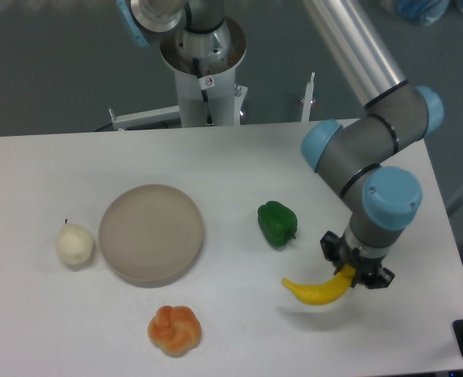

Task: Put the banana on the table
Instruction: 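Move the held yellow banana down toward the table beside the green pepper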

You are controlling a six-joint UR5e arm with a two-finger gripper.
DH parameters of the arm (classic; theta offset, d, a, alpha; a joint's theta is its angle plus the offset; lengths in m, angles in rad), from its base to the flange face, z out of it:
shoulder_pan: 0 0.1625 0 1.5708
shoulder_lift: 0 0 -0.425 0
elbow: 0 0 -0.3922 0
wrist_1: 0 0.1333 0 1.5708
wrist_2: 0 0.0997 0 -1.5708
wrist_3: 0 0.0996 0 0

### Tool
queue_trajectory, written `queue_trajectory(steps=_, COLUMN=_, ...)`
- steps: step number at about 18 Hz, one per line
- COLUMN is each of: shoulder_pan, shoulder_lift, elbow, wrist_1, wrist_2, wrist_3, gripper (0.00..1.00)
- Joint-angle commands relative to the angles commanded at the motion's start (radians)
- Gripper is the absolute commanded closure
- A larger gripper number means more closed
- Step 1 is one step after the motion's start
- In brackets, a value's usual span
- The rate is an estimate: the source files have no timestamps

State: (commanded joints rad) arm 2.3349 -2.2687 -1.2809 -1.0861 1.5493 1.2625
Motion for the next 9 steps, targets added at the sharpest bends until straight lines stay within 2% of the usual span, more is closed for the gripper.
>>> queue_trajectory(steps=9, shoulder_pan=-0.054, shoulder_lift=-0.023, elbow=-0.037, wrist_1=0.0, wrist_2=0.005, wrist_3=-0.015, gripper=0.86)
